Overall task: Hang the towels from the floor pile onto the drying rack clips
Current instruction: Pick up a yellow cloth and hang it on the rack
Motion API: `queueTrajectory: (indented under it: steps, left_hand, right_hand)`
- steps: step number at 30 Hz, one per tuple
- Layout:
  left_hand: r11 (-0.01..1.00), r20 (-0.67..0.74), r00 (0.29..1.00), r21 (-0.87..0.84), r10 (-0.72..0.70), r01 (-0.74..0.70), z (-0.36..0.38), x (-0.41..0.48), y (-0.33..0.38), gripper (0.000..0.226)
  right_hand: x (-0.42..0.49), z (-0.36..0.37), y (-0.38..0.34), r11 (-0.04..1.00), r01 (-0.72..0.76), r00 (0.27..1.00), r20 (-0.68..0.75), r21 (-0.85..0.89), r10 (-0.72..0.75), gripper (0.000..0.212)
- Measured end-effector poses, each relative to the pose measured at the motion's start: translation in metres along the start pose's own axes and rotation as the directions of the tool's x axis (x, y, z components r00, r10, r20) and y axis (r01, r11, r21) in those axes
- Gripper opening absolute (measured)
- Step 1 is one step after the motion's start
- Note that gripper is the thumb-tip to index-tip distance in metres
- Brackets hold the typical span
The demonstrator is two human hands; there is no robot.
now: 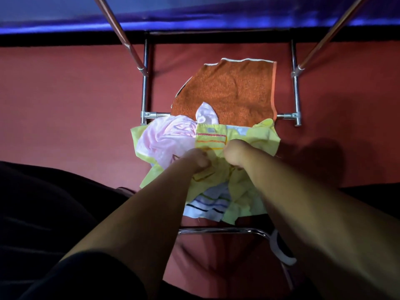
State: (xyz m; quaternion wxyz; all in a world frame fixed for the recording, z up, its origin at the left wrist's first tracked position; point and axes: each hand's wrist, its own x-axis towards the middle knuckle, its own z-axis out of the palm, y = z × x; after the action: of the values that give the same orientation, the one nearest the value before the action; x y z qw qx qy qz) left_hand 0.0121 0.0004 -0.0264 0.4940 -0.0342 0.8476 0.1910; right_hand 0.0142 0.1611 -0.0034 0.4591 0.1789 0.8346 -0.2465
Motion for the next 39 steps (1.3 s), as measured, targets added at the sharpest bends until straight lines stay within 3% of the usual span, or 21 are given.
queueTrajectory:
  steps: [4,9,12,16,19,20,22,24,26,30,33,36,39]
  left_hand:
    - [0.962,-0.096,0.994,-0.272,-0.053,0.025,0.005,0.011,-0.005,0.046]
    - [0.946,-0.088,0.990,-0.316,-0.110,0.077,0.004,0.018,-0.006,0.068]
    - [0.900,-0.028,0.994,-0.427,-0.109,0.087,0.012,0.023,-0.011,0.049]
    - [0.798,-0.173,0.964,-0.600,-0.203,0.061,0.015,0.031,-0.014,0.034]
    - [0.766,-0.289,0.939,-0.641,-0.185,-0.046,0.008,0.029,-0.009,0.018]
    - [0.730,-0.294,0.941,-0.679,-0.169,-0.081,0.004,0.026,-0.006,0.014]
    - [0.597,-0.241,0.963,-0.792,-0.120,-0.124,-0.005,0.014,0.004,0.025]
    - [0.493,-0.166,0.985,-0.861,-0.037,-0.127,-0.013,0.004,0.013,0.039]
    - [0.466,-0.107,0.994,-0.879,0.020,-0.104,-0.018,-0.008,0.021,0.050]
    - [0.386,-0.043,0.994,-0.919,0.101,-0.079,-0.029,-0.031,0.029,0.055]
    - [0.379,-0.042,0.986,-0.920,0.159,-0.100,-0.040,-0.050,0.032,0.067]
    - [0.376,-0.131,0.983,-0.910,0.131,-0.172,-0.054,-0.077,0.042,0.053]
    - [0.460,-0.262,0.956,-0.839,0.128,-0.292,-0.067,-0.104,0.052,0.033]
  right_hand:
    - [0.002,0.001,0.002,0.997,-0.024,1.000,0.008,0.073,0.023,0.037]
    - [-0.002,0.005,-0.004,0.998,-0.048,0.999,-0.012,0.039,0.049,0.043]
    - [0.003,0.008,-0.001,0.999,-0.030,0.999,0.016,-0.045,0.030,0.039]
    - [0.005,0.006,0.000,0.995,-0.049,0.999,0.024,0.091,0.047,0.034]
    - [0.001,0.003,-0.009,0.970,-0.129,0.991,0.050,0.205,0.121,0.019]
    - [0.001,0.002,-0.011,0.942,-0.173,0.985,0.074,0.287,0.158,0.018]
    - [0.000,0.002,-0.016,0.779,-0.214,0.977,0.128,0.589,0.172,0.018]
    - [0.001,-0.002,-0.019,0.683,-0.221,0.975,0.175,0.697,0.137,0.030]
    - [-0.008,-0.011,-0.025,0.582,-0.222,0.975,0.196,0.782,0.108,0.047]
    - [-0.019,-0.026,-0.028,0.537,-0.154,0.981,0.191,0.829,-0.013,0.053]
    - [-0.038,-0.034,-0.032,0.530,-0.076,0.991,0.124,0.844,-0.055,0.038]
    - [-0.073,-0.044,-0.044,0.465,-0.014,0.988,0.085,0.885,-0.132,0.021]
    - [-0.107,-0.051,-0.053,0.468,0.134,0.982,-0.052,0.874,-0.184,0.019]
